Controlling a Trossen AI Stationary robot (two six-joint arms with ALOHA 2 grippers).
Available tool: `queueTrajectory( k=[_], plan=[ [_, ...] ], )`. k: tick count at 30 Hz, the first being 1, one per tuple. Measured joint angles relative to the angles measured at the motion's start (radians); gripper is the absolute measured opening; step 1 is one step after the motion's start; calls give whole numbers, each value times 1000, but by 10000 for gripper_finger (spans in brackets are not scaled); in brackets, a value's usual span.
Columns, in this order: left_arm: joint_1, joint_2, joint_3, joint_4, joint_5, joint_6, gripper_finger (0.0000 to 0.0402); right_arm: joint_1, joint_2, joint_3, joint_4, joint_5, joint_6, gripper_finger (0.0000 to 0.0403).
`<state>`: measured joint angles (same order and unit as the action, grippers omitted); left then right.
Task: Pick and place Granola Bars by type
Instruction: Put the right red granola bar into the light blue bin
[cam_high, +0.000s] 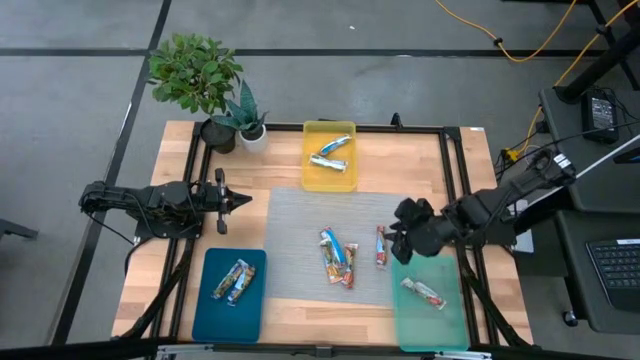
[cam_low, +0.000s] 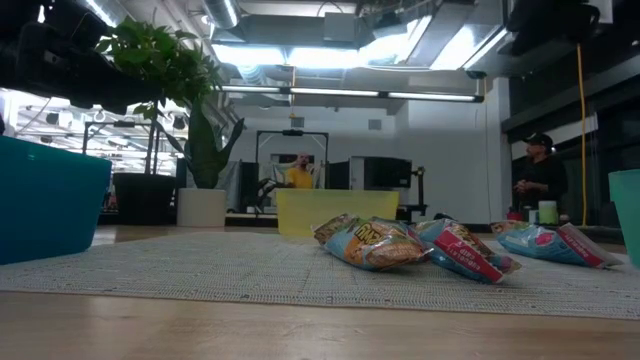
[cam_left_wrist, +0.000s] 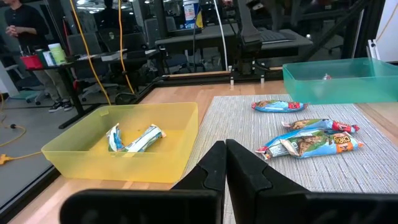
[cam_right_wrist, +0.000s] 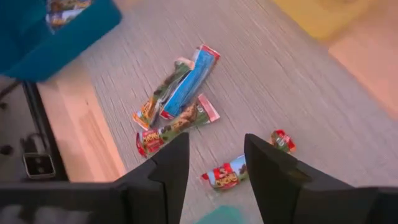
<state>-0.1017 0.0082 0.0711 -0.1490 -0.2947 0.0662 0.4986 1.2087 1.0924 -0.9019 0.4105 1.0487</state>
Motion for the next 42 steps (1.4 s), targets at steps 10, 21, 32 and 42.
queueTrajectory(
  k=[10, 21, 32, 42],
  plan=[
    [0, 0, 0, 0, 0, 0, 4, -151, 0, 0, 16, -181, 23, 193],
    [0, 0, 0, 0, 0, 0, 7, -257, 59, -2, 1, -195, 24, 303],
    [0, 0, 0, 0, 0, 0, 8, -294, 326, -4, -35, -243, 73, 305],
    [0, 0, 0, 0, 0, 0, 5, -294, 491, -5, -70, -274, 69, 277]
  ],
)
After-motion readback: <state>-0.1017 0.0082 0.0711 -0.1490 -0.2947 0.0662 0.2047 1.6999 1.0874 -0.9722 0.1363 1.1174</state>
